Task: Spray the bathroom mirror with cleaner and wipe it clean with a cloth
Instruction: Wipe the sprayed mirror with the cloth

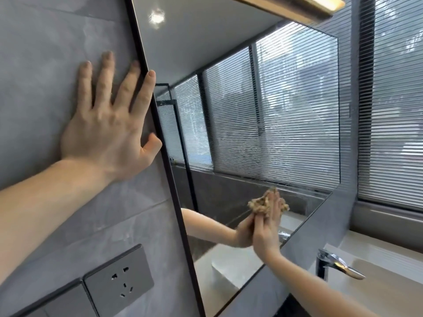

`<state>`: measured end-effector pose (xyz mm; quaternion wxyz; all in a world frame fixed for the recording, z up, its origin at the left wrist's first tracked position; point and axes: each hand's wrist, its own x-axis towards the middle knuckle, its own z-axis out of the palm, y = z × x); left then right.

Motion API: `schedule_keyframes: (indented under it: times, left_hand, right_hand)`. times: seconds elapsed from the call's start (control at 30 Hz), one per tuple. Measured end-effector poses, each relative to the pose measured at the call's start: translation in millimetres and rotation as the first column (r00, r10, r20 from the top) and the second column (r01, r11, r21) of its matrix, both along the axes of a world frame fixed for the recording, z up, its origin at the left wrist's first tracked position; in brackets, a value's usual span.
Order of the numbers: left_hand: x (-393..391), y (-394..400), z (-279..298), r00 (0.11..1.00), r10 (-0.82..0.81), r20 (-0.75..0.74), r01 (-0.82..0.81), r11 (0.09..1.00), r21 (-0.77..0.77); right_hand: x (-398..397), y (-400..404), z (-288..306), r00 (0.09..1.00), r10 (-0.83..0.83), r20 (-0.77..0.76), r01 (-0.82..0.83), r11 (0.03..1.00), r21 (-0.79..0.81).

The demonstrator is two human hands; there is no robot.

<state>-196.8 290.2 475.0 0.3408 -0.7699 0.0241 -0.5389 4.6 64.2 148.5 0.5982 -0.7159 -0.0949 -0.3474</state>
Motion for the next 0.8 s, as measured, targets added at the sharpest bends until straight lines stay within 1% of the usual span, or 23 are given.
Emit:
schedule_keyframes:
  times: [0.1,0.17,0.23,0.3,0.37,0.47,0.53,0.6,0.67,0.73,0.8]
  left_hand:
    - [0,-1,1,1.000,-0.004,0.013,0.004,1.000,0.002]
    - [0,-1,1,1.000,-0.006,0.015,0.005,1.000,0.004]
    - [0,-2,1,1.000,-0.005,0.016,0.005,1.000,0.002]
    - [0,-2,2,1.000,0.002,0.009,-0.002,1.000,0.000]
    - [-1,-2,2,1.000,0.010,0.002,-0.010,1.000,-0.001]
    - [-1,-2,3,1.000,0.023,-0.002,-0.023,1.000,0.002]
    - [-2,-3,3,1.000,0.020,-0.003,-0.020,1.000,-0.001]
    - [-3,-4,2,1.000,0.006,-0.004,-0.006,1.000,-0.007]
    - [-4,-4,1,1.000,-0.001,-0.008,0.001,1.000,-0.010]
    - [-5,-3,1,1.000,0.000,-0.011,0.000,1.000,-0.004]
    - [-6,-3,1,1.000,-0.001,-0.010,0.001,1.000,0.000]
  right_hand:
    - [58,-50,22,0.978,0.014,-0.207,0.015,0.991,0.136]
    - [93,-78,40,0.930,0.054,-0.363,0.037,0.970,0.239]
    - [109,-89,64,0.880,0.047,-0.473,0.090,0.961,0.263]
    - [103,-80,93,0.873,0.011,-0.488,0.110,0.969,0.220]
    - [79,-60,123,0.918,-0.004,-0.396,0.078,0.982,0.171]
    - [26,-15,155,0.989,-0.007,-0.151,0.020,0.996,0.084]
    - [-13,15,169,1.000,0.025,0.014,-0.025,0.999,-0.041]
    - [-49,40,183,0.979,0.071,0.191,-0.022,0.969,-0.247]
    - [-77,57,195,0.920,0.168,0.353,0.005,0.898,-0.439]
    - [-88,64,209,0.853,0.261,0.452,0.046,0.826,-0.562]
    - [-88,60,225,0.798,0.309,0.518,0.093,0.785,-0.612]
